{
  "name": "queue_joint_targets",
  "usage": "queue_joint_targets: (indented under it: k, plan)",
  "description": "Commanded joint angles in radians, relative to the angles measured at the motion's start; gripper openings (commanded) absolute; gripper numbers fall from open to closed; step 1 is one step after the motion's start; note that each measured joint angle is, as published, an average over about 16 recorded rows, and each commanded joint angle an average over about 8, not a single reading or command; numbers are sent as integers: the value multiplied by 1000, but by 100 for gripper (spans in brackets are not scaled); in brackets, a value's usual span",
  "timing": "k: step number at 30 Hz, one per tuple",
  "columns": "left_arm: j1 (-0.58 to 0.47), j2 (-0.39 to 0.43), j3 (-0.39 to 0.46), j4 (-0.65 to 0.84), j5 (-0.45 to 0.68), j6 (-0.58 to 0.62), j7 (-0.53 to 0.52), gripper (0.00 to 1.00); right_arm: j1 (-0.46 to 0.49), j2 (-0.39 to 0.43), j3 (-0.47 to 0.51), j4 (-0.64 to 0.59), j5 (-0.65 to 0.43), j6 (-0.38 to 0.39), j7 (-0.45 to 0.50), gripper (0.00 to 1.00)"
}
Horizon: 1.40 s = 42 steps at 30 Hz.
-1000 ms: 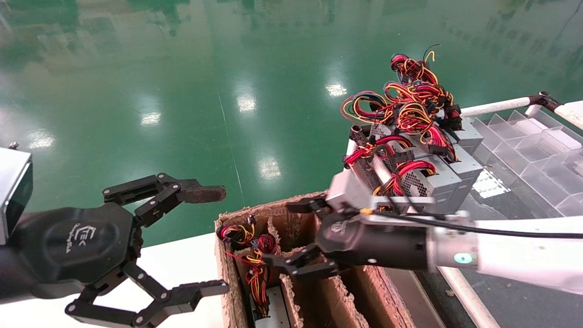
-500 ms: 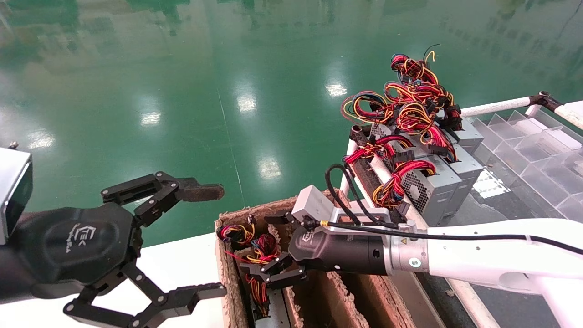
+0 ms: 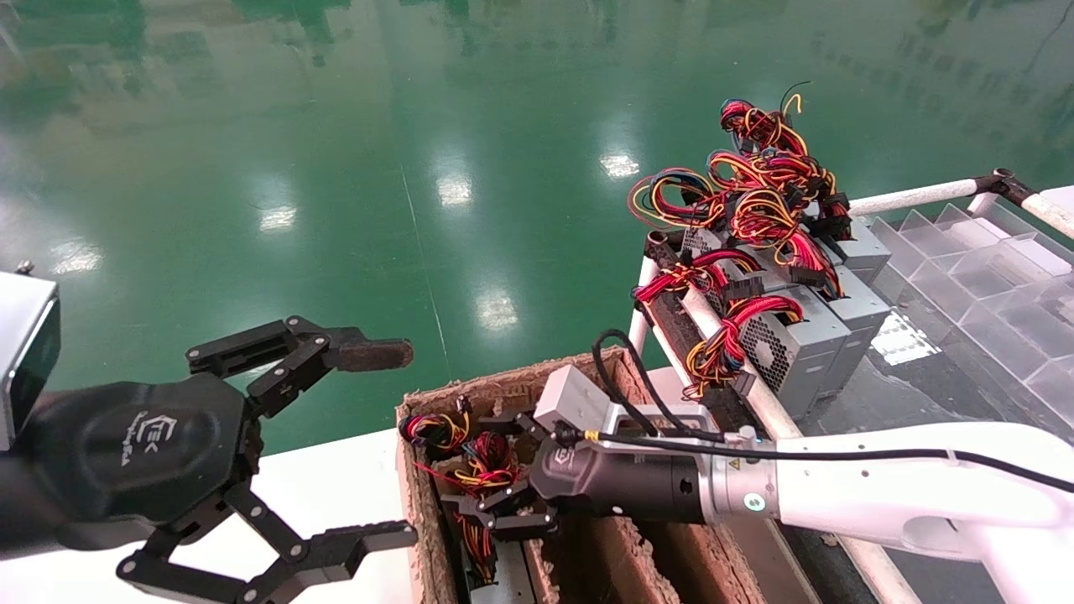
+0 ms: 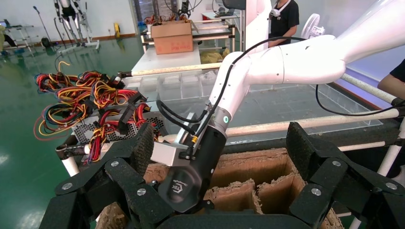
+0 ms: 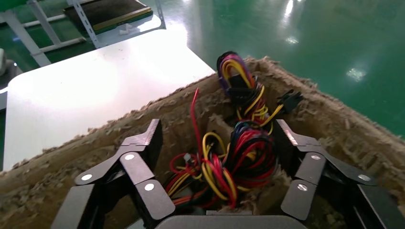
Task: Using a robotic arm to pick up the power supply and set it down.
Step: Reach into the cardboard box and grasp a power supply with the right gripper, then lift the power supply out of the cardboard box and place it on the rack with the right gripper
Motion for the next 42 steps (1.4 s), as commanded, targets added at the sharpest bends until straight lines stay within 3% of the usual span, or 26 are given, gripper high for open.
queue_joint_targets:
  k: [1, 23, 42]
  plan:
    - [0, 0, 0, 0, 0, 0, 0, 100, -3, 0, 0, -6, 1, -3, -9, 0]
    - [0, 0, 1, 0, 0, 0, 0, 100, -35, 30, 19, 0, 37, -31, -37, 0]
    - [0, 0, 1, 0, -1, 0, 1, 100, -65, 93, 59, 68, 118, -78, 6, 0]
